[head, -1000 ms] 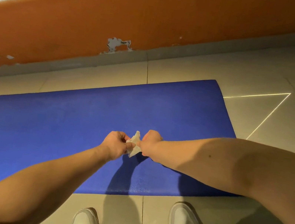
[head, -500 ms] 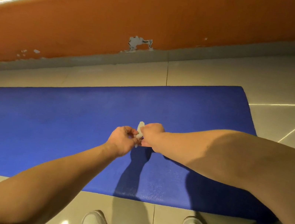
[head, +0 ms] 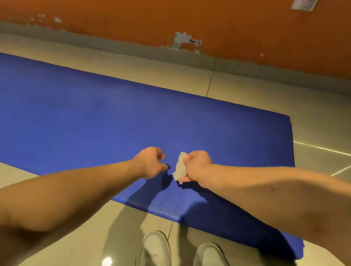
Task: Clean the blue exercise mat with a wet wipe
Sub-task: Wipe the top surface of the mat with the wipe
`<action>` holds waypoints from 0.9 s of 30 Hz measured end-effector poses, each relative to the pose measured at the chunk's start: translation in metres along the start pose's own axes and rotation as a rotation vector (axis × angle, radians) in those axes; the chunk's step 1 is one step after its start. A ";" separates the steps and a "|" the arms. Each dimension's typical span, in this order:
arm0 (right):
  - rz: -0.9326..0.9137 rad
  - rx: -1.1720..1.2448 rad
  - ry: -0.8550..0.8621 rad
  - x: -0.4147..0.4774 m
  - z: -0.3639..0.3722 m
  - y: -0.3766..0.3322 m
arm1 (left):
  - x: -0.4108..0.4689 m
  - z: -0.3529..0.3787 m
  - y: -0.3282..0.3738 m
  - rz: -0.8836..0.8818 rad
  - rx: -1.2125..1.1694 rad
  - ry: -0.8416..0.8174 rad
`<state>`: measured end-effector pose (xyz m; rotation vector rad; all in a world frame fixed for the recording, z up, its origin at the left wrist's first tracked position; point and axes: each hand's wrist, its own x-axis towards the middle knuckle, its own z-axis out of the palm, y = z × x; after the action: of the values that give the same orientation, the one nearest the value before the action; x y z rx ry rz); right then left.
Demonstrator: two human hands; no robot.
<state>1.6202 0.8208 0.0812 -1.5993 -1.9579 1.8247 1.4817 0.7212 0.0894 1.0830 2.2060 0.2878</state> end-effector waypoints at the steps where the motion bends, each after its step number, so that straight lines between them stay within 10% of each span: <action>1: 0.020 -0.028 -0.005 -0.005 -0.002 0.004 | -0.001 0.004 0.001 0.019 0.024 -0.052; 13: 0.069 0.048 0.117 0.011 -0.004 0.059 | -0.012 0.032 0.004 0.049 0.307 -0.230; 27: -0.187 -0.599 -0.048 0.017 -0.025 0.093 | 0.011 0.101 -0.033 -0.089 0.480 -0.319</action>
<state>1.6863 0.8304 0.0097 -1.4104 -2.7457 1.2860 1.5212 0.6999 -0.0077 1.1735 2.0679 -0.4489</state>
